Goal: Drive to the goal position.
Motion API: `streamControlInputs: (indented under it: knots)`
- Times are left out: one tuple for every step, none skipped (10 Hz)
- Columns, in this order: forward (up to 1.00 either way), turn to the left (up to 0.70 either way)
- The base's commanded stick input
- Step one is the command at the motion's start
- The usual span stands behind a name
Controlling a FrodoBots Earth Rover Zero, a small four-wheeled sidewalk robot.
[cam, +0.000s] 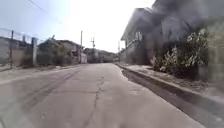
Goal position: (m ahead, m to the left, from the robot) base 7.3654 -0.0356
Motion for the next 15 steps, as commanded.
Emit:
streamControlInputs:
  knots:
    - [0.85,0.0]
    - [0.85,0.0]
    - [0.85,0.0]
    - [0.85,0.0]
    - [0.85,0.0]
    - [0.85,0.0]
    - [0.85,0.0]
    - [0.85,0.0]
    - [0.85,0.0]
    - [0.85,0.0]
    - [0.85,0.0]
    - [0.85,0.0]
    - [0.85,0.0]
    - [0.85,0.0]
    - [0.85,0.0]
